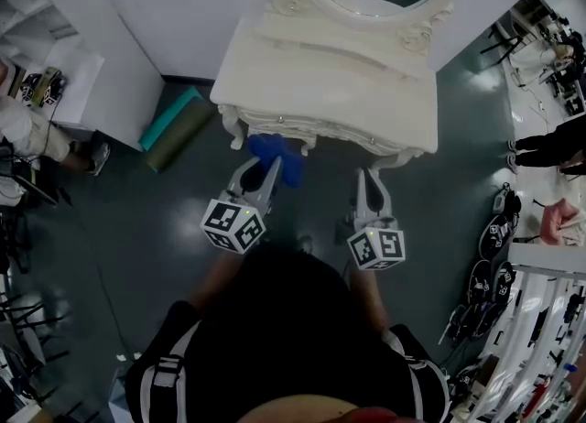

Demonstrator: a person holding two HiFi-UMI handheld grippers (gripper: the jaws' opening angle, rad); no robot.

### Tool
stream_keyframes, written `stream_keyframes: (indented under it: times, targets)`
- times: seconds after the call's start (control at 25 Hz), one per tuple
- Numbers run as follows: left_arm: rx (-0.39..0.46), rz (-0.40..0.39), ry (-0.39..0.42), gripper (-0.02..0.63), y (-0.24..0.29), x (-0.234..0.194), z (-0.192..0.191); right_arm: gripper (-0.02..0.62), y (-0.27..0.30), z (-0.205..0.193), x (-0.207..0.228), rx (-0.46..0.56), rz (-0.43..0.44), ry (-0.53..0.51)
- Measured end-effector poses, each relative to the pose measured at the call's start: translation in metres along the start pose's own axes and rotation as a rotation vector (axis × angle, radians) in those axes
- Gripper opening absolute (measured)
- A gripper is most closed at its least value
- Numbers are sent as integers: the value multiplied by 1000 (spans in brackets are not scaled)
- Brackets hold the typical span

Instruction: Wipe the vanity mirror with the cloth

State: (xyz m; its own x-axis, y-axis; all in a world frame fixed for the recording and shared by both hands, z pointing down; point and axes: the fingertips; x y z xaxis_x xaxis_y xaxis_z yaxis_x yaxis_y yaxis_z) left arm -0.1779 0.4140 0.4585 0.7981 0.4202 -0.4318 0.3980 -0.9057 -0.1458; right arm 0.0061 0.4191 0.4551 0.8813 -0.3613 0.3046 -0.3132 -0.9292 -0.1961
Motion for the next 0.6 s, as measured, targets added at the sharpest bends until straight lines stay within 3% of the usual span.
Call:
stream_keyframes:
  times: [0.6]
  targets:
    - [-21,-72,-80,41,24,-48,10,0,35,-21,-30,3,-57,-74]
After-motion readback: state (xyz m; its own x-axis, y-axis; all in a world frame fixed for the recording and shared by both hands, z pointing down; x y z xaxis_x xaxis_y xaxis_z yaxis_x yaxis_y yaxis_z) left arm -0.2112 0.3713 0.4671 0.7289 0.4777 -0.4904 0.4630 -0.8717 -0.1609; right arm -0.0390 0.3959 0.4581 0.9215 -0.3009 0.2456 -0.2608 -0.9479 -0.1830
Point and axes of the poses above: the fingertips, and each gripper's own axes: y forward along the fingers, x to its right, z out of its top, and after that the axes turned 13 degrees about x, right-handed
